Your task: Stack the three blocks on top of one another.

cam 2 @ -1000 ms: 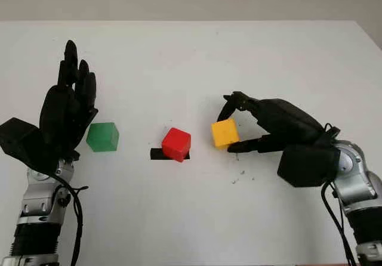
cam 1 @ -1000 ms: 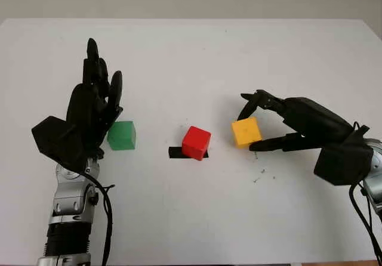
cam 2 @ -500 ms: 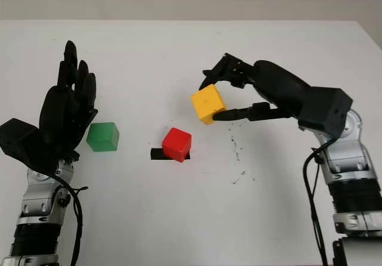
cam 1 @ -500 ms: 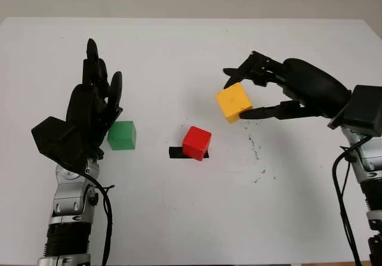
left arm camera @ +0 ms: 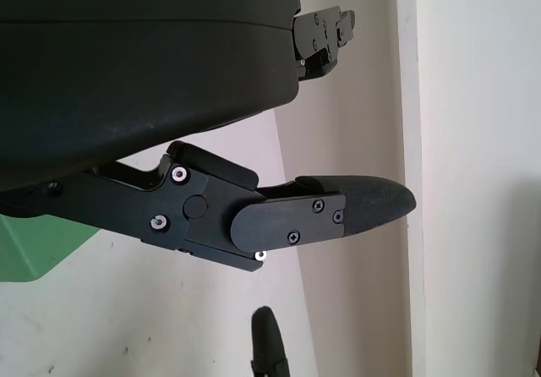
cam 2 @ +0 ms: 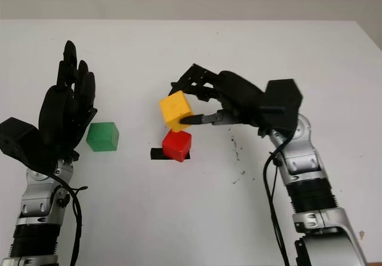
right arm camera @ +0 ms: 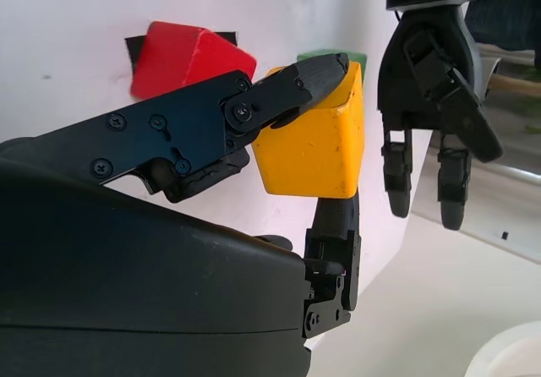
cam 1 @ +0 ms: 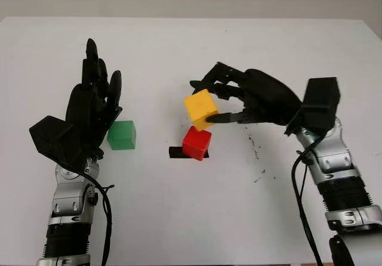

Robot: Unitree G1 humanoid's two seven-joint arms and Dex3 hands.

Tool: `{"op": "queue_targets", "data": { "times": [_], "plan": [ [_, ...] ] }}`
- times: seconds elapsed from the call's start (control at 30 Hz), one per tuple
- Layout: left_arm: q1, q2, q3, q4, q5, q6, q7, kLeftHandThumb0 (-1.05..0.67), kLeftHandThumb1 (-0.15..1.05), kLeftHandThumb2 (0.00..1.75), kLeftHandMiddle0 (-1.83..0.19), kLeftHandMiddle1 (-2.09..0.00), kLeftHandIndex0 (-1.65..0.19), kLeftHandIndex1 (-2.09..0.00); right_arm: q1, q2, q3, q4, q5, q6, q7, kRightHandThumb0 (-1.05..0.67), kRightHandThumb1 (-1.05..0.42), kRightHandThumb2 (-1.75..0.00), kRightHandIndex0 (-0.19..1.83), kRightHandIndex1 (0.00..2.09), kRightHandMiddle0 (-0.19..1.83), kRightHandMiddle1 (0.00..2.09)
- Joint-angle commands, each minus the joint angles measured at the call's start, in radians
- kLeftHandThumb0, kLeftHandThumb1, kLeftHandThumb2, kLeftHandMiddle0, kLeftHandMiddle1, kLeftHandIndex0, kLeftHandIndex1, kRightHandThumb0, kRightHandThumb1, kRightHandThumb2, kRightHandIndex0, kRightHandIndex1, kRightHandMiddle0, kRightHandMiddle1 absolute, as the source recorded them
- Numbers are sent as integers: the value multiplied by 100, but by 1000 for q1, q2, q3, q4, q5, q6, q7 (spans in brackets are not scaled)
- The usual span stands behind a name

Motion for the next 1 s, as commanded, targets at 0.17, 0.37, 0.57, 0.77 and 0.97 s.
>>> {"op": "queue_targets", "data": {
  "times": [0.17, 0.37, 0.57, 0.77, 0.97],
  "plan": [
    [12, 1, 6, -22, -8, 0, 2, -71, 105, 49, 19, 0, 19, 0, -44, 47, 22, 67, -34, -48, 7, -53, -96, -4, 31, 5, 39, 166],
    [11, -5, 3, -15, -2, -9, 10, -72, 105, 48, 19, 0, 19, 0, -46, 63, 27, 103, -45, -63, 8, -51, -94, -5, 31, 6, 41, 158],
    [13, -6, 6, -11, -14, -14, 5, -71, 105, 48, 19, 0, 19, 0, -55, 50, 18, 129, -58, -82, 7, -51, -94, -5, 30, 5, 41, 157],
    [9, 3, 3, -4, -11, -16, 0, -71, 105, 50, 19, 0, 19, 0, -57, 22, 3, 113, -60, -63, 15, -52, -96, -6, 30, 5, 42, 154],
    [10, 7, 3, 3, -2, -25, -2, -71, 105, 51, 19, 0, 19, 0, -45, 1, -33, 73, -24, -41, 34, -48, -96, -6, 30, 5, 37, 160]
  ]
}}
